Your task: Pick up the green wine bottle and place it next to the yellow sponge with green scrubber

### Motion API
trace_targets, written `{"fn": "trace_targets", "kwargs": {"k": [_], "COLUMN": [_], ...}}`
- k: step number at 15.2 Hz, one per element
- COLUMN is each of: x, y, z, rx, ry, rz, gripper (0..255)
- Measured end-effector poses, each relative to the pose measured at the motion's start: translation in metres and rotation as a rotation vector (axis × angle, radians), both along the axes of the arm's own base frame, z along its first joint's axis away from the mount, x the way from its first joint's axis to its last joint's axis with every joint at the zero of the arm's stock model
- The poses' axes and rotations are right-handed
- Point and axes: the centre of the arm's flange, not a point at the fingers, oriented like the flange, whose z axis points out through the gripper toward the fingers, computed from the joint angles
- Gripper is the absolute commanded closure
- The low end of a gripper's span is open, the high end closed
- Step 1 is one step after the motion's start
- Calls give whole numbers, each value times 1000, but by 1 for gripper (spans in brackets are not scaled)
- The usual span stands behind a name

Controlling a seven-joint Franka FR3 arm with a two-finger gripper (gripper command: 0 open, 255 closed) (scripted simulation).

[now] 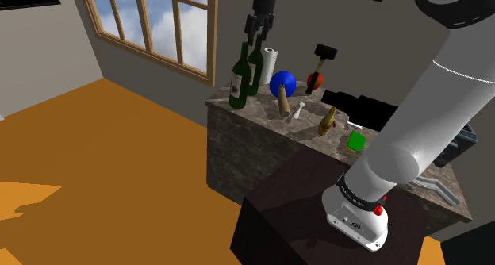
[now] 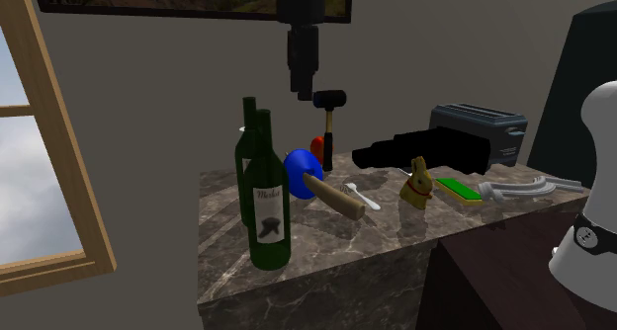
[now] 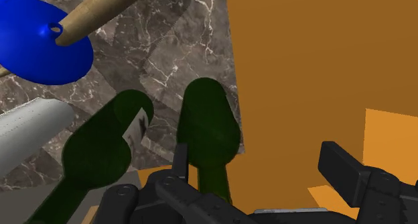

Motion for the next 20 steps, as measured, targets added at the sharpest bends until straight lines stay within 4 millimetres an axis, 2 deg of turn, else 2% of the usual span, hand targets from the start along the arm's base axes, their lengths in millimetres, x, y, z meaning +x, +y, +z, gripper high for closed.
{"fn": "trace_targets", "kwargs": {"k": [3,5,12,18,19,20], "x": [37,51,56,56,56,56], "y": [-7,-9,-12,-11,-11,-11], "z": [-5,-14,-49,-54,-54,-54], "rx": [-10,-14,-15,-15,-15,-15], "ry": [-10,-13,-14,-15,-15,-15], "rz": [10,14,15,15,15,15], "gripper": [0,0,0,0,255,255]}}
